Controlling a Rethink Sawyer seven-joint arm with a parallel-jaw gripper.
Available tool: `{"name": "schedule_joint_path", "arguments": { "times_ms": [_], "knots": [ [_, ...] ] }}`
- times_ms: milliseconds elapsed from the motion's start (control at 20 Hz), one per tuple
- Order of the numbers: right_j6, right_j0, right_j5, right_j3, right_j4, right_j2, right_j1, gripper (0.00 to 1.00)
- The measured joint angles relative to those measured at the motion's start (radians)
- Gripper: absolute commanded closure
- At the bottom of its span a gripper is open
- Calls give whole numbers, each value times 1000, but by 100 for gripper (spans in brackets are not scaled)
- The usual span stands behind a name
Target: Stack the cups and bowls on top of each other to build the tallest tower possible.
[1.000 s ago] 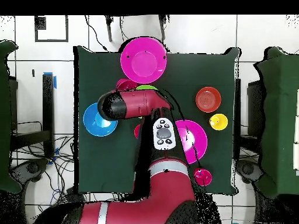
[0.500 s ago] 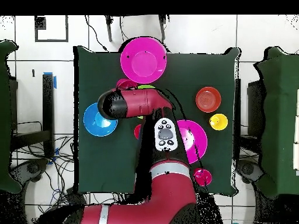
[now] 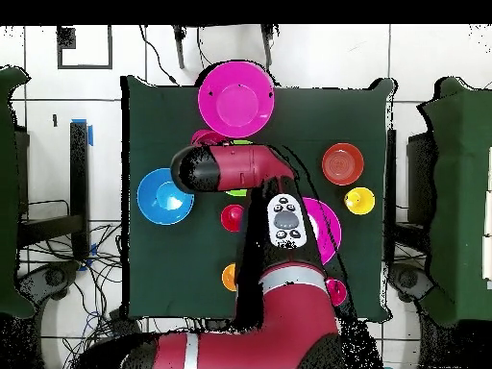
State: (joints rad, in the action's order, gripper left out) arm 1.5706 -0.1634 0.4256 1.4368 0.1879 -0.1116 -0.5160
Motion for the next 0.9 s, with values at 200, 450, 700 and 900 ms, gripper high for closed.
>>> {"name": "schedule_joint_path", "arguments": {
  "times_ms": [200,450,700,900],
  "knots": [
    [0,-10,-14,-4,0,-6,10,0],
    [0,-10,-31,-22,0,-11,43,0],
    [0,-2,-42,-40,-1,-14,82,0],
    [0,19,-55,-60,-4,-14,113,0]
  ]
}}
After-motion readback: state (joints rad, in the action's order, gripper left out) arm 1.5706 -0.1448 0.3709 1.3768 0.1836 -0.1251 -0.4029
